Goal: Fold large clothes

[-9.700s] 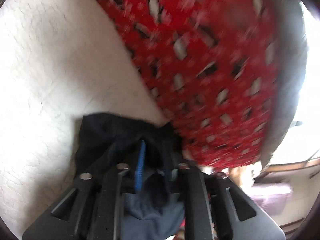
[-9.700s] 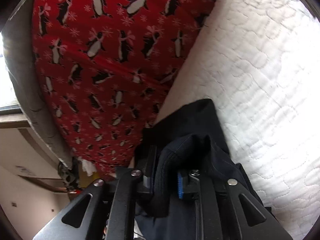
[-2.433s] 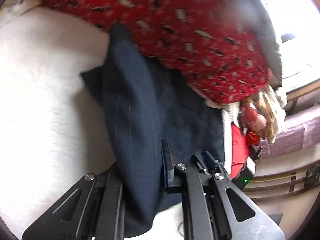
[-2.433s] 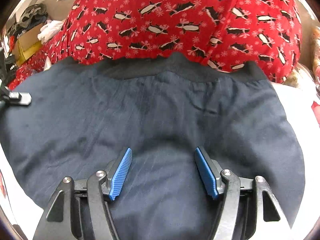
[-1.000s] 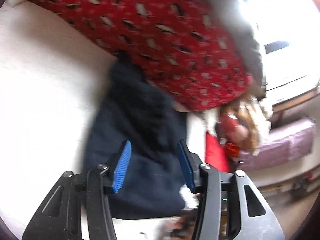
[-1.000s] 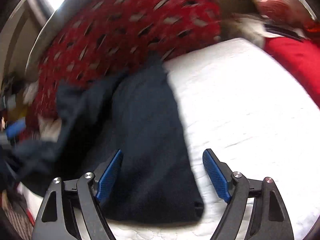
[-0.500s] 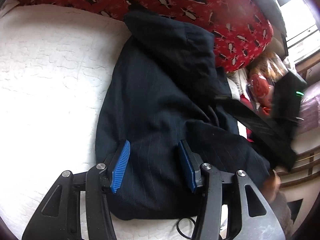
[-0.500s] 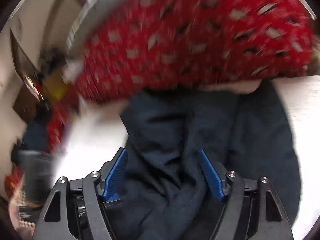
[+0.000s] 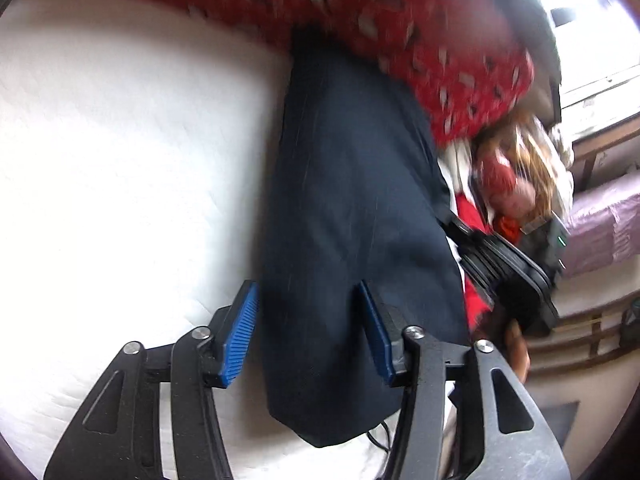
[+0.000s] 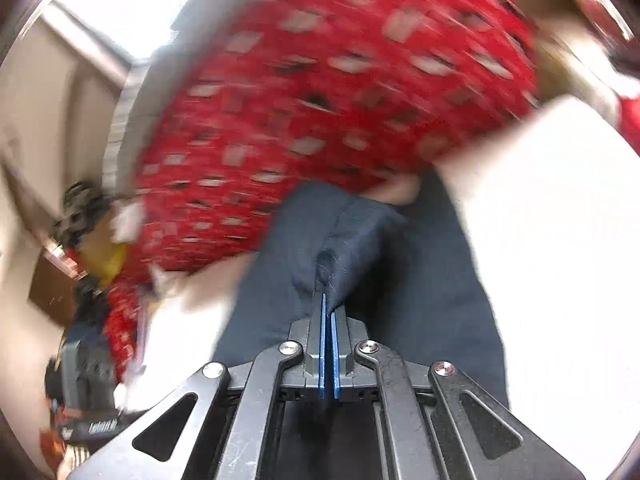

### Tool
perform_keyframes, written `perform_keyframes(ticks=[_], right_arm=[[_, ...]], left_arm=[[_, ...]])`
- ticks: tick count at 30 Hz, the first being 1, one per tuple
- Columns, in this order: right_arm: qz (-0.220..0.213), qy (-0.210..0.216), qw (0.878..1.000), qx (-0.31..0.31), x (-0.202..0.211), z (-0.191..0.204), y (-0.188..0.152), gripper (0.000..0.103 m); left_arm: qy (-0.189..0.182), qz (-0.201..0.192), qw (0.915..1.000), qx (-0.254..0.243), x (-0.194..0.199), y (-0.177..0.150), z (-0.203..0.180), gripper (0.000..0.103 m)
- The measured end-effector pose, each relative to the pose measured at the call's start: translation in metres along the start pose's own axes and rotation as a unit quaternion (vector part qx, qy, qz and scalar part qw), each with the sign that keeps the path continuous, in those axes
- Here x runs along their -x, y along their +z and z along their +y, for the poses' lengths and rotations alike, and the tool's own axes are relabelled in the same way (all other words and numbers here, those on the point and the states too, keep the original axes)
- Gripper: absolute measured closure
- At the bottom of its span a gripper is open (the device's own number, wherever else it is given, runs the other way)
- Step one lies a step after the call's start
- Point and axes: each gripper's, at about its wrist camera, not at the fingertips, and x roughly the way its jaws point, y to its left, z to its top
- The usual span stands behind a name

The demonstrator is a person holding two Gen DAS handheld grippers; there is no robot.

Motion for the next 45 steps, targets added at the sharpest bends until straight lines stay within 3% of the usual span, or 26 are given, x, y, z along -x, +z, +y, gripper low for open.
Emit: perform_keyframes(ticks=[3,6,7,8,10,15,16,17,18,22,26,29,31,33,34,35,37,40,45], right_arm=[[0.029,-0.008,0.999,-0.022,-0.007,-0.020,-0.006,0.102],[0.013,0.044,0.998,-0.046,0.019,-0.017,-0.008,0.088],[0.015,0.061,0.997,-0.048,0.023,-0.017,-0.012,0.071],[0.018,0.072,0.996,-0.047,0.027,-0.016,-0.018,0.044],[0.027,0.073,0.996,-0.041,0.032,-0.014,-0.032,0.028],[0.085,0.070,0.994,-0.016,0.003,-0.007,-0.059,0.028],[0.097,0.081,0.992,-0.009,-0.001,-0.004,-0.061,0.043],[0.108,0.094,0.990,0.000,-0.003,0.000,-0.064,0.089],[0.116,0.093,0.989,0.015,-0.004,0.006,-0.064,0.092],[0.038,0.090,0.993,0.070,0.039,0.029,-0.044,0.094],[-0.013,0.038,0.991,0.125,0.070,0.033,-0.029,0.094],[0.022,-0.030,0.994,0.102,0.046,-0.008,-0.034,0.094],[0.058,-0.056,0.993,0.083,0.024,-0.029,-0.044,0.091],[0.056,-0.041,0.996,0.052,0.031,-0.040,-0.045,0.082],[0.053,-0.036,0.997,0.042,0.037,-0.040,-0.039,0.071],[0.039,-0.032,0.998,0.030,0.046,-0.038,-0.031,0.070],[-0.027,-0.012,0.999,0.023,0.067,-0.028,-0.012,0.067],[-0.069,0.009,0.996,0.053,0.073,-0.003,0.008,0.061],[-0.051,-0.055,0.990,0.116,0.013,0.017,0.015,0.065]], left_arm=[[0.009,0.008,0.9999,0.003,-0.009,-0.008,-0.001,0.044],[0.012,0.007,0.9999,0.006,-0.007,-0.007,-0.003,0.043],[0.012,0.008,0.9999,0.007,-0.007,-0.008,-0.002,0.043],[0.013,0.007,0.9999,0.007,-0.007,-0.009,-0.003,0.043],[0.016,0.003,0.9998,0.007,-0.008,-0.009,-0.006,0.043],[0.019,0.001,0.9997,0.017,-0.002,-0.011,-0.001,0.044],[0.022,-0.002,0.9996,0.019,0.003,-0.011,0.000,0.044],[0.023,-0.008,0.9995,0.021,0.009,-0.010,-0.001,0.044],[0.020,-0.014,0.9994,0.023,0.015,-0.009,-0.001,0.044],[0.007,-0.049,0.9987,0.006,0.042,-0.003,-0.016,0.044],[0.028,-0.027,0.9989,-0.027,0.019,-0.005,-0.034,0.044],[0.037,0.022,0.9986,-0.031,-0.019,-0.017,-0.036,0.043],[0.028,0.031,0.9989,-0.023,-0.025,-0.021,-0.034,0.042],[0.022,0.022,0.9991,-0.029,-0.014,-0.016,-0.035,0.043],[0.022,0.009,0.9992,-0.033,-0.006,-0.011,-0.037,0.043],[0.023,-0.004,0.9992,-0.032,0.001,-0.006,-0.039,0.043],[0.020,-0.020,0.9991,-0.032,0.009,0.005,-0.046,0.043],[0.053,-0.038,0.9966,-0.051,0.003,0.020,-0.063,0.043],[0.119,-0.025,0.9898,-0.073,-0.037,0.024,-0.064,0.043]])
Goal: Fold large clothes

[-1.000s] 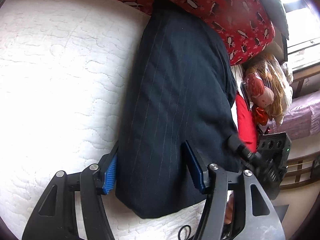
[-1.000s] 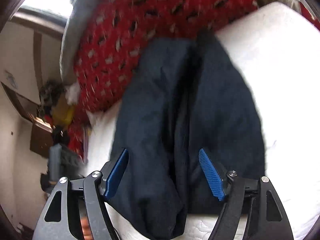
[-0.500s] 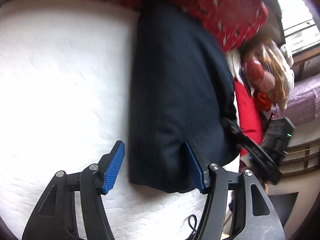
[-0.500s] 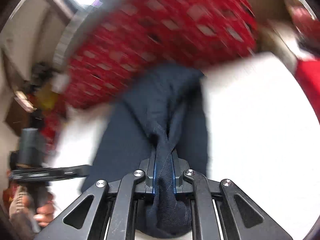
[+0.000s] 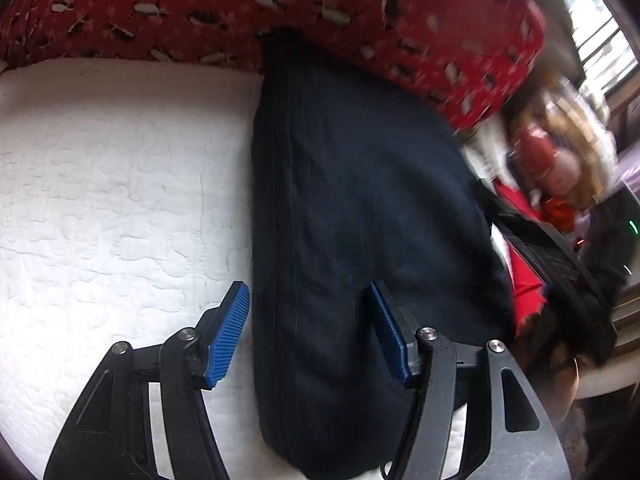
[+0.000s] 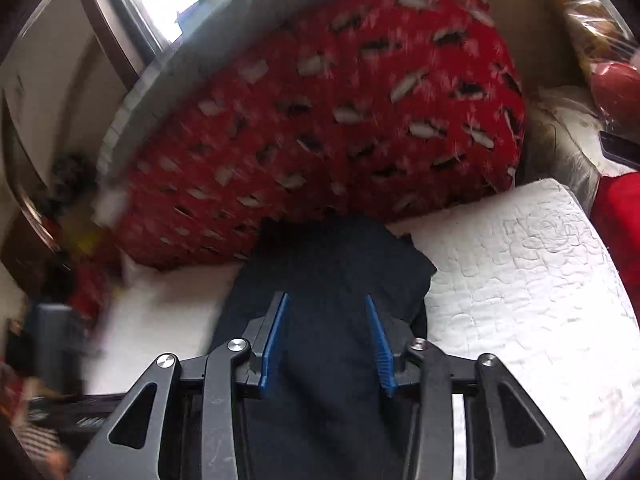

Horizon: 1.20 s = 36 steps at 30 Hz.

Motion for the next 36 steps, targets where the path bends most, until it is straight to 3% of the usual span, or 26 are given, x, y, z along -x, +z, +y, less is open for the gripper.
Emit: perform_keyframes(ticks=[3,5,11,17,19,21,22,23,26,32,36], right_arm=[[0.098,-0.065,0.993,0.002,-0.062,-0.018,-0.022,0.069],[0.068,-0.047,0.997,-0.006,-0.062,-0.028,-0.029,0.067],[0.066,-0.044,0.997,-0.019,-0.042,-0.023,-0.020,0.065],[-0.001,0.030,0.999,-0.018,0.018,-0.013,-0.026,0.063],[0.005,0.044,0.999,-0.013,0.023,-0.014,-0.034,0.064],[0.040,-0.007,0.999,0.005,0.010,-0.018,-0.046,0.066],[0.078,-0.041,0.996,0.015,-0.006,-0.024,-0.054,0.064],[0.093,-0.045,0.995,0.009,-0.014,-0.031,-0.062,0.057],[0.077,-0.019,0.995,-0.054,-0.001,-0.044,-0.056,0.055],[0.002,-0.004,0.996,-0.088,0.024,-0.047,-0.011,0.053],[-0.024,0.044,0.994,-0.093,0.007,-0.036,0.023,0.055]], left_arm=[[-0.017,0.011,0.9997,0.016,-0.014,-0.002,0.001,0.042],[-0.016,0.007,0.9998,0.013,-0.016,-0.004,0.002,0.037],[-0.010,0.001,0.9999,0.013,-0.011,-0.008,0.003,0.034],[-0.002,0.001,0.9999,0.010,-0.008,-0.011,0.001,0.034],[0.001,0.000,0.9999,0.013,-0.008,-0.013,0.000,0.034],[0.005,0.006,0.9999,0.014,-0.010,-0.015,0.001,0.028],[0.005,0.014,0.9998,0.013,-0.010,-0.017,0.000,0.028],[0.002,0.019,0.9998,0.009,-0.008,-0.019,0.000,0.028],[-0.013,0.011,0.9998,0.002,0.006,-0.016,0.000,0.028],[-0.062,-0.020,0.9972,0.036,0.022,0.028,-0.005,0.028],[-0.043,-0.025,0.9981,0.035,0.002,0.052,-0.014,0.028]])
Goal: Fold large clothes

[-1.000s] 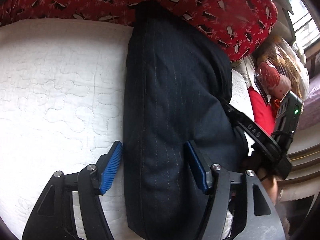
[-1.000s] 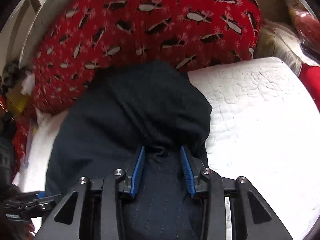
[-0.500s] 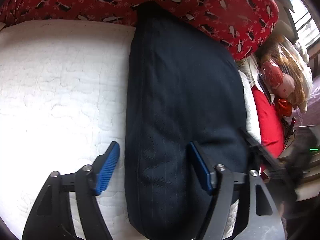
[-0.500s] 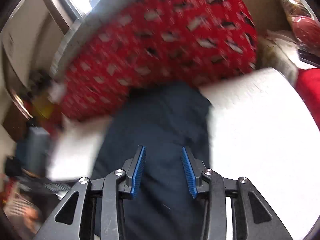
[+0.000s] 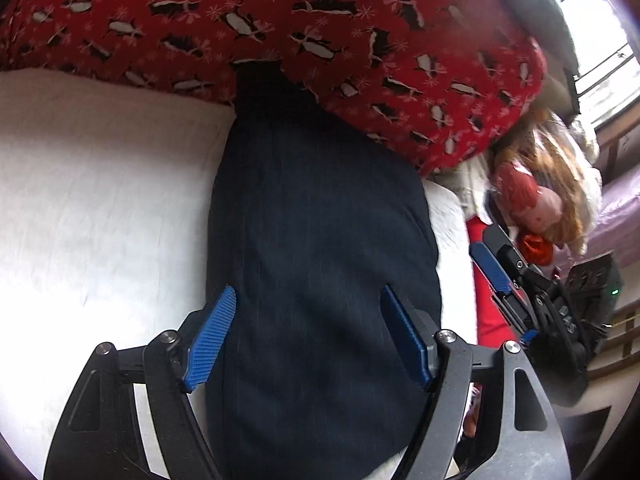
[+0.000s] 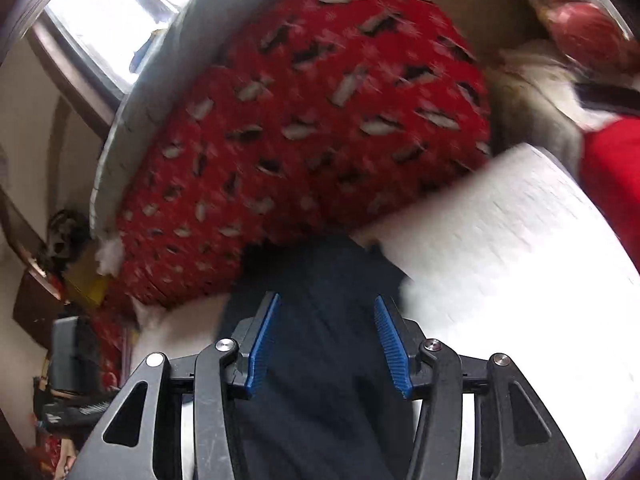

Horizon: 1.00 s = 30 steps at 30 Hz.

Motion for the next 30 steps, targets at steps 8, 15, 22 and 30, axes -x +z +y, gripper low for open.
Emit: perform_keyframes(ticks=[8,15,22,30], right_arm=[[0.112,-0.110,0.986,0.056,-0.094,-0.022,-0.020,0.060],[0.062,-0.044,0.996,0.055,-0.033,-0.019,-0.023,0.055],[0.124,-0.086,0.987,0.055,-0.029,-0.034,-0.059,0.046],[0.132,-0.085,0.985,0.078,0.005,-0.033,-0.100,0.040]], left_arm=[[-0.004,0.043,0.9966,0.070,-0.055,0.007,0.037,0.026],[-0.021,0.012,0.9986,0.048,-0.013,-0.023,0.042,0.026],[-0.010,0.051,0.9984,0.022,-0.011,-0.048,0.033,0.026],[-0.018,0.068,0.9971,0.031,-0.018,-0.084,0.043,0.025]])
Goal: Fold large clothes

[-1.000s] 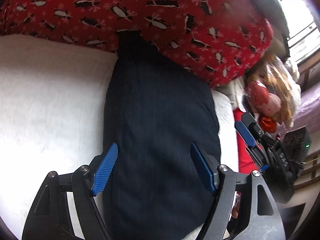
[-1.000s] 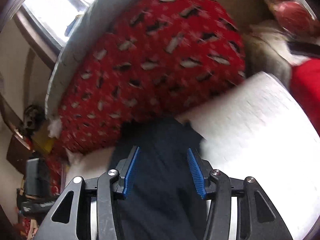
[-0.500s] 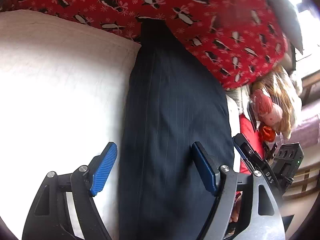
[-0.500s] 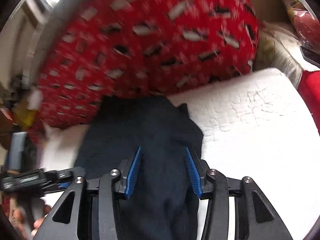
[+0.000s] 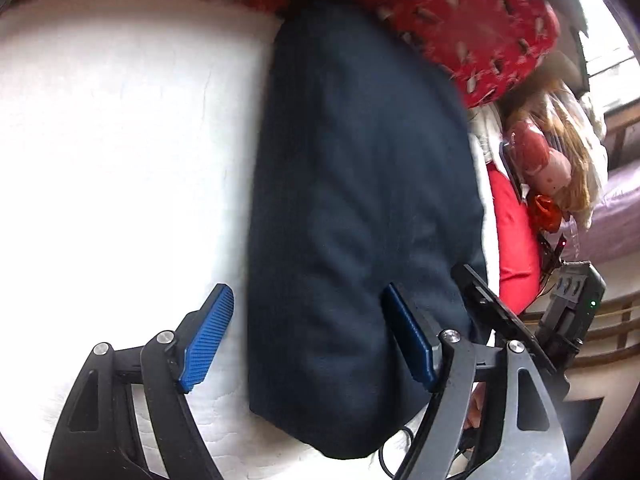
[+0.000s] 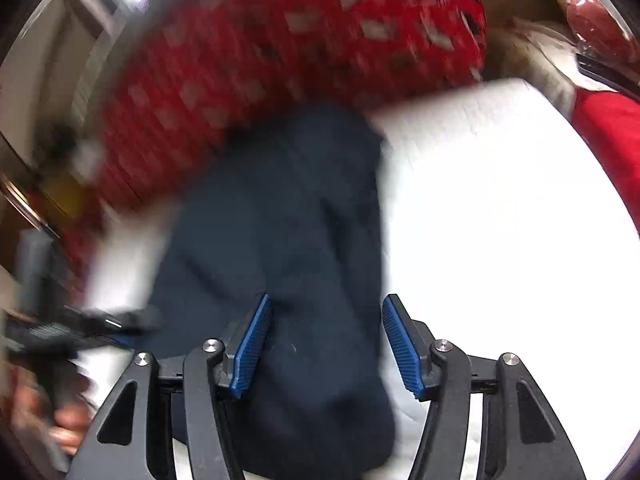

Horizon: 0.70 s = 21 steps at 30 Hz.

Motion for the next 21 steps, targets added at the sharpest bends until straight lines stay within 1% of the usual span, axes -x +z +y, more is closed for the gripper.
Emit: perform_keyframes(ticks=[1,3,4,5,6,7,8,10,12,13,15,16,17,18,19,20,21], right_arm=[[-0.001,-0.001,1.000,-0.006,-0.001,-0.005,-0.005,0.037],[-0.002,0.017,0.999,-0.039,0.007,-0.014,-0.003,0.036],[-0.012,0.022,0.998,-0.052,0.012,-0.018,0.002,0.036],[-0.025,0.029,0.997,-0.060,0.016,-0.022,0.005,0.033],[-0.038,0.039,0.996,-0.070,0.020,-0.027,0.009,0.032],[-0.042,0.046,0.995,-0.081,0.019,-0.031,0.014,0.032],[-0.038,0.059,0.993,-0.091,0.016,-0.035,0.019,0.032],[-0.012,0.094,0.989,-0.111,-0.003,-0.042,0.028,0.032],[0.020,0.122,0.984,-0.131,-0.029,-0.043,0.030,0.032],[0.029,0.130,0.981,-0.137,-0.037,-0.043,0.029,0.032],[0.009,0.138,0.982,-0.126,-0.043,-0.037,0.036,0.032],[0.008,0.137,0.983,-0.120,-0.044,-0.035,0.038,0.032],[0.008,0.137,0.984,-0.115,-0.047,-0.033,0.039,0.035],[0.009,0.138,0.984,-0.109,-0.045,-0.028,0.040,0.039],[0.014,0.138,0.985,-0.099,-0.047,-0.020,0.040,0.054],[0.020,0.137,0.987,-0.085,-0.047,-0.017,0.041,0.060],[0.014,0.128,0.990,-0.061,-0.043,-0.011,0.040,0.064]], left_arm=[[-0.017,-0.002,0.9998,0.013,0.004,0.001,0.003,0.026],[-0.041,-0.001,0.9988,0.025,0.011,0.009,0.006,0.026],[-0.046,-0.006,0.9986,0.027,0.015,0.014,0.006,0.026],[-0.051,-0.017,0.9981,0.029,0.019,0.022,0.007,0.026],[-0.057,-0.022,0.9976,0.034,0.021,0.026,0.007,0.026],[-0.068,-0.023,0.9966,0.041,0.020,0.034,0.008,0.026],[-0.077,-0.015,0.9957,0.049,0.014,0.042,0.009,0.026],[-0.083,0.009,0.9947,0.060,0.000,0.052,0.010,0.026],[-0.078,0.020,0.9944,0.068,-0.012,0.055,0.012,0.026],[-0.076,0.020,0.9946,0.068,-0.015,0.055,0.012,0.026],[-0.079,0.011,0.9944,0.070,-0.015,0.054,0.011,0.026],[-0.082,0.003,0.9941,0.072,-0.015,0.054,0.010,0.030],[-0.075,-0.001,0.9949,0.067,-0.015,0.052,0.008,0.041],[-0.068,-0.003,0.9959,0.059,-0.013,0.050,0.006,0.045],[-0.062,-0.006,0.9968,0.049,-0.011,0.049,0.004,0.053],[-0.059,-0.011,0.9974,0.039,-0.008,0.046,0.000,0.063],[-0.058,-0.016,0.9977,0.032,-0.005,0.045,-0.003,0.067]])
